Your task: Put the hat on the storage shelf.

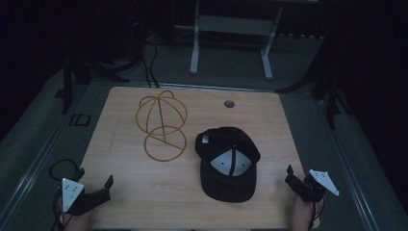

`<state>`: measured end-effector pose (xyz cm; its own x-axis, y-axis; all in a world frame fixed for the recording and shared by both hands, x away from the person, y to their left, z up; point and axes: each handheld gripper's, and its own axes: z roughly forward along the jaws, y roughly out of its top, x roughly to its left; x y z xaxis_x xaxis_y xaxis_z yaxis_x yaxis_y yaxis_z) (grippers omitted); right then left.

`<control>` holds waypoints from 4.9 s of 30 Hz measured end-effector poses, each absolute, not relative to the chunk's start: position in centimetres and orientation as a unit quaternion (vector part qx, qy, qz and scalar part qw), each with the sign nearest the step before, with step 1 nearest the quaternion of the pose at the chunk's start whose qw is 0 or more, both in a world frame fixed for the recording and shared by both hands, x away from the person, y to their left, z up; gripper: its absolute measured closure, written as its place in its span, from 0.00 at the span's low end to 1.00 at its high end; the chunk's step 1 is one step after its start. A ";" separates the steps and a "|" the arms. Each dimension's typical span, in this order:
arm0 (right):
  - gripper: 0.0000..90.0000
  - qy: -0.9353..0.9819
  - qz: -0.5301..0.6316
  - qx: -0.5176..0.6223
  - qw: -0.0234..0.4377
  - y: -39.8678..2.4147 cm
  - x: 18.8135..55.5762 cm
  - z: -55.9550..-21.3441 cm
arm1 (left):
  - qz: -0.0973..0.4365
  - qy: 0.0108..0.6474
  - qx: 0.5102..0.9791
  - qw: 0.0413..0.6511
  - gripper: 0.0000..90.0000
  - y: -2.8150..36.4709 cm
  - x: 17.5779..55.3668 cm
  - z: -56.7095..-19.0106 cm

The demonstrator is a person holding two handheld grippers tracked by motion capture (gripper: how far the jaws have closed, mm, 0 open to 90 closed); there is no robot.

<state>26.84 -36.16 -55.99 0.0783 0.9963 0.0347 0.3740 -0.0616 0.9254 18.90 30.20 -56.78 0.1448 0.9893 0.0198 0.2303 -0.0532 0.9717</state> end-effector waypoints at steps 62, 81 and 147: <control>0.84 0.775 0.327 0.429 0.329 -20.8 32.4 -47.9 | 0.380 0.476 0.628 0.484 0.02 27.9 18.8 -56.3; 0.98 0.748 0.383 0.422 0.339 -20.3 31.9 -45.6 | 0.349 0.471 0.668 0.458 0.03 26.4 19.0 -56.3; 0.98 0.755 0.535 0.277 0.259 -17.9 23.9 -39.2 | 0.223 0.343 0.736 0.540 0.96 10.2 23.1 -47.0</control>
